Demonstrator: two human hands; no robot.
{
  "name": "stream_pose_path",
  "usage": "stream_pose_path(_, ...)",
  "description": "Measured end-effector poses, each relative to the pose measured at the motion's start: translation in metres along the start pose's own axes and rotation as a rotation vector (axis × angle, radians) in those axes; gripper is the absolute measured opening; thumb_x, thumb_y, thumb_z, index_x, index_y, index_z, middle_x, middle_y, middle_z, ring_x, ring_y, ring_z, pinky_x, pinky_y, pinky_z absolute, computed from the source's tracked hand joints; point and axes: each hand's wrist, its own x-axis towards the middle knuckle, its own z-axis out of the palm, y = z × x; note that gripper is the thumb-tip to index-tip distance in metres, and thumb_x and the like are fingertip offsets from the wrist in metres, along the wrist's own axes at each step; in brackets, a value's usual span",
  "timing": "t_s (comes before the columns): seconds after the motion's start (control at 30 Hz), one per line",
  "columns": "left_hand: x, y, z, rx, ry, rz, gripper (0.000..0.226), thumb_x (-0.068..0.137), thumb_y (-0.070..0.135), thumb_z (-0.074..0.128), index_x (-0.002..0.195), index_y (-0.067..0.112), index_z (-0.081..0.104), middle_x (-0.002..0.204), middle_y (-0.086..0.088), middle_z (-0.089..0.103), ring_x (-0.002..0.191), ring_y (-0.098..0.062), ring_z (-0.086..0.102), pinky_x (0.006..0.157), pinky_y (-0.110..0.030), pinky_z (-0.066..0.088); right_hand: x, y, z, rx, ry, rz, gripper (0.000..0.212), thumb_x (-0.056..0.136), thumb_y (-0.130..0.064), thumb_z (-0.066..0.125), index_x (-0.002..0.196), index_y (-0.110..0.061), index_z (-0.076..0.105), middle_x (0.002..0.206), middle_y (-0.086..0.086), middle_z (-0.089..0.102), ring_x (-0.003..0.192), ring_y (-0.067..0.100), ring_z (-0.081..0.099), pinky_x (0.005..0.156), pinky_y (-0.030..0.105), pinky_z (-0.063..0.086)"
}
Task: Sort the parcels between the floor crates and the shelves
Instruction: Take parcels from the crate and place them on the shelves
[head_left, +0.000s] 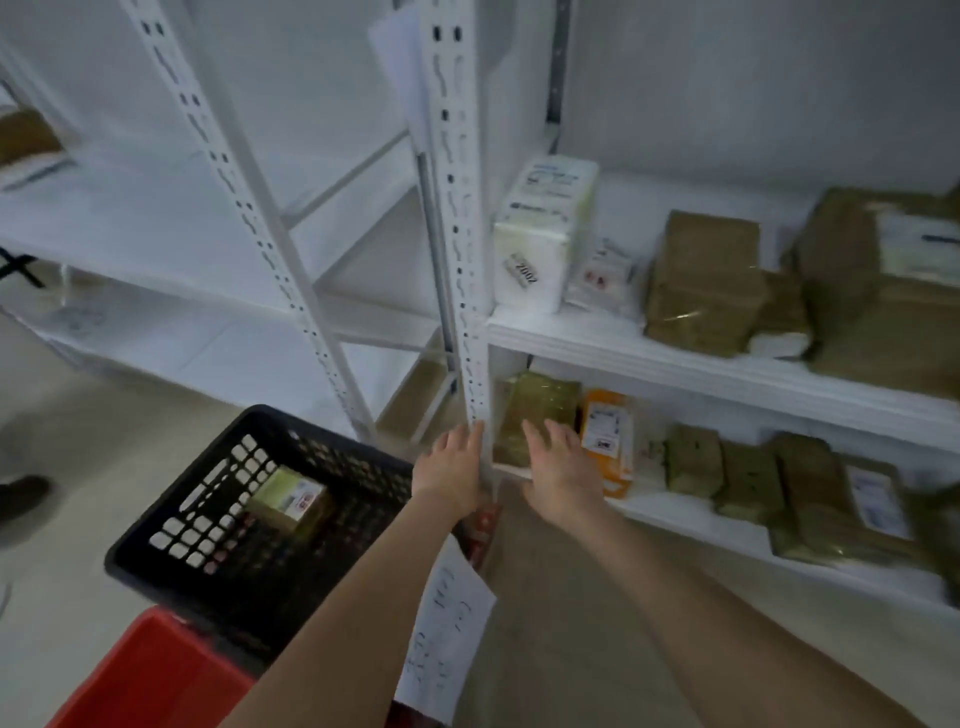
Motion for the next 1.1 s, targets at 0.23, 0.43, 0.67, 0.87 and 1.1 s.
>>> stream_pose_path(0.23,-0.03,0.18,-0.035,0.037,0.029,0.216,0.102,0.079,0.046,0.068,0.152,0.02,0.002,0.158,-0.005,0.014,0.142,-0.028,0.024,0.107,-0.044,0.034,-0.101,0.145,-0.076,0.035,0.181,0.171,0.073,0.087,-0.032,0.059,0.147,-0.024,0.019,0.149,0.009,0.025,0.135,0.029,0.027,0.105,0.041,0.034)
stream_pose_path(0.43,-0.081,0.355,-0.065,0.137,0.133,0.452,0.097,0.083,0.041,0.067,0.152,0.022,0.001,0.159,-0.003,0.011,0.142,-0.028,0.023,0.106,-0.045,0.035,-0.205,0.274,-0.144,0.032,0.353,0.312,0.074,0.088,-0.033,0.059,0.148,-0.024,0.018,0.152,0.007,0.024,0.138,0.028,0.025,0.108,0.041,0.032)
stream_pose_path(0.67,-0.145,0.53,-0.11,0.16,0.266,0.685,0.098,0.08,0.042,0.07,0.152,0.021,0.008,0.156,-0.006,0.019,0.136,-0.031,0.032,0.101,-0.043,0.04,-0.321,0.401,-0.222,-0.021,0.541,0.471,0.071,0.087,-0.034,0.06,0.146,-0.022,0.022,0.145,0.009,0.031,0.134,0.029,0.028,0.103,0.041,0.034)
stream_pose_path(0.87,-0.183,0.655,-0.152,0.185,0.417,0.887,0.094,0.08,0.045,0.066,0.151,0.02,0.01,0.156,-0.005,0.02,0.137,-0.028,0.031,0.103,-0.042,0.04,-0.392,0.479,-0.283,-0.012,0.672,0.586,0.07,0.089,-0.034,0.054,0.149,-0.022,0.019,0.148,0.01,0.027,0.135,0.031,0.027,0.104,0.042,0.032)
stream_pose_path(1.1,-0.209,0.787,-0.207,0.193,0.663,1.09,0.089,0.082,0.038,0.066,0.151,0.019,0.012,0.155,-0.005,0.022,0.135,-0.027,0.034,0.104,-0.043,0.039,-0.445,0.572,-0.363,-0.055,0.855,0.738,0.066,0.09,-0.029,0.054,0.147,-0.022,0.021,0.148,0.008,0.029,0.134,0.029,0.029,0.105,0.041,0.032)
